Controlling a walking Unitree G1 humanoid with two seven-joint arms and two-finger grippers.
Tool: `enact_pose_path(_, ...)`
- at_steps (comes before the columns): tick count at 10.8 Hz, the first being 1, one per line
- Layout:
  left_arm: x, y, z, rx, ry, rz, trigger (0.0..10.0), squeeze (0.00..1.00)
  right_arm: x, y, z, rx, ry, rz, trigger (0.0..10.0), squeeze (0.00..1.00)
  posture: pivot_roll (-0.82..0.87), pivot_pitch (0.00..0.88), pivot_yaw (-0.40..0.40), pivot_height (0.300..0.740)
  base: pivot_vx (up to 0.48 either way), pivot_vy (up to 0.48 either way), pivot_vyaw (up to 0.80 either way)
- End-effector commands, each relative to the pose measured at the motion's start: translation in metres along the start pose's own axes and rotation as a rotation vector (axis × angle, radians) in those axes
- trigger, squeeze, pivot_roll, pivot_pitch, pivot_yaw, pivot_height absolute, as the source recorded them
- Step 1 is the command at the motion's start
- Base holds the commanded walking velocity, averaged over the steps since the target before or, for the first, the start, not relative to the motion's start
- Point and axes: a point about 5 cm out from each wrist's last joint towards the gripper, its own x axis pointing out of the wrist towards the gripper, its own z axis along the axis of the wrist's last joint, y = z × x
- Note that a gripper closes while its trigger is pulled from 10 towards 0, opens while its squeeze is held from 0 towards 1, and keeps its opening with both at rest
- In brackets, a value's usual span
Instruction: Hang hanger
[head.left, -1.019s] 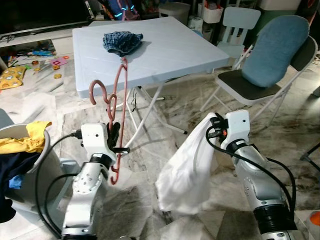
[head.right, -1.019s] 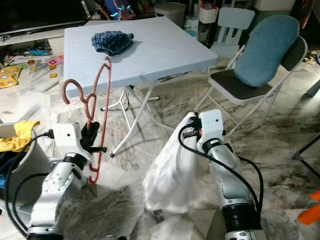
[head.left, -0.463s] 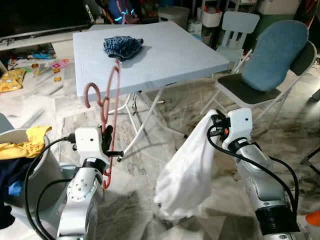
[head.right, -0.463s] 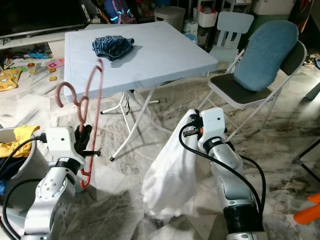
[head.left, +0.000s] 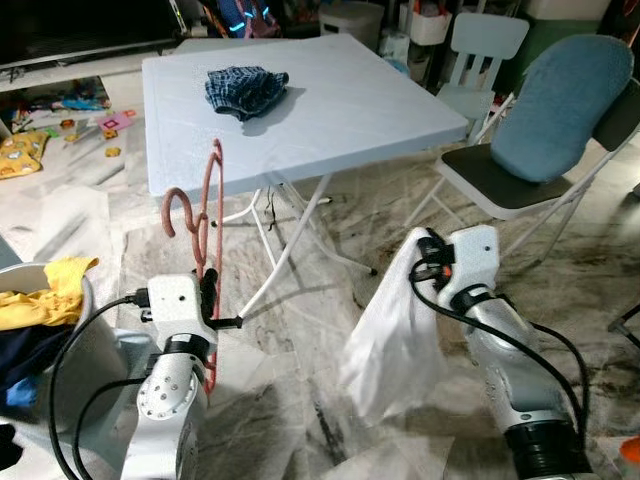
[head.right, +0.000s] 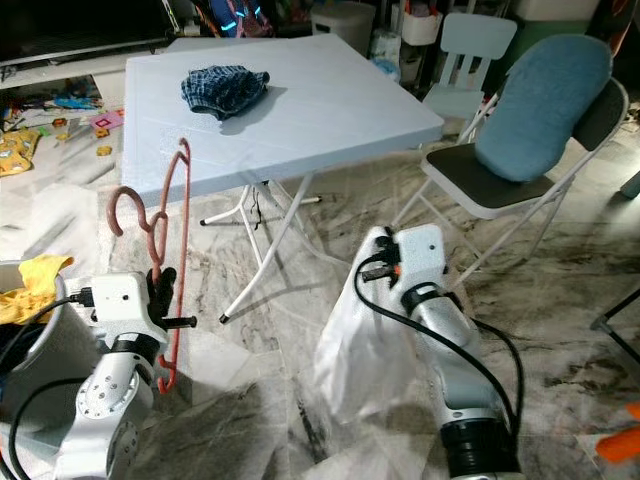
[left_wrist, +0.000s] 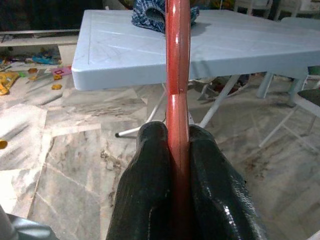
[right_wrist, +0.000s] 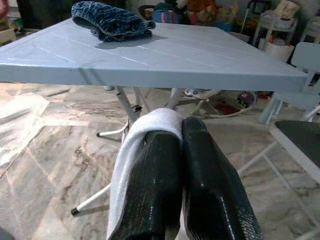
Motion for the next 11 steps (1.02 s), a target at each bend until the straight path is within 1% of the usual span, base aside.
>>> enact_pose_path(1, 0.005, 0.002, 0.005, 0.007, -0.036, 0.016, 10.0, 0.00, 0.004, -0.001, 0.006, -0.011, -0.030, -0.002, 10.0, 0.00, -0.11, 0.000, 0.007, 0.740, 0.390, 0.000, 0.00)
enact_pose_path(3, 0.013, 0.005, 0.008, 0.011, -0.050, 0.027, 10.0, 0.00, 0.011, 0.005, 0.008, -0.012, -0.041, 0.012, 10.0, 0.00, -0.10, 0.000, 0.012, 0.740, 0.390, 0.000, 0.00)
enact_pose_path(5, 0.016, 0.003, 0.008, 0.012, -0.052, 0.027, 10.0, 0.00, 0.014, 0.007, 0.009, -0.012, -0.049, 0.014, 10.0, 0.00, -0.10, 0.000, 0.013, 0.740, 0.390, 0.000, 0.57)
enact_pose_path(8, 0.017, 0.000, 0.005, 0.003, -0.056, 0.042, 10.0, 0.00, 0.017, 0.010, 0.010, -0.012, -0.060, 0.019, 10.0, 0.00, -0.11, 0.000, 0.019, 0.740, 0.391, 0.000, 0.72)
enact_pose_path(11, 0.018, 0.001, 0.003, 0.004, -0.055, 0.052, 10.0, 0.00, 0.019, 0.010, 0.008, -0.013, -0.060, 0.019, 10.0, 0.00, -0.11, 0.000, 0.020, 0.740, 0.405, 0.000, 0.00)
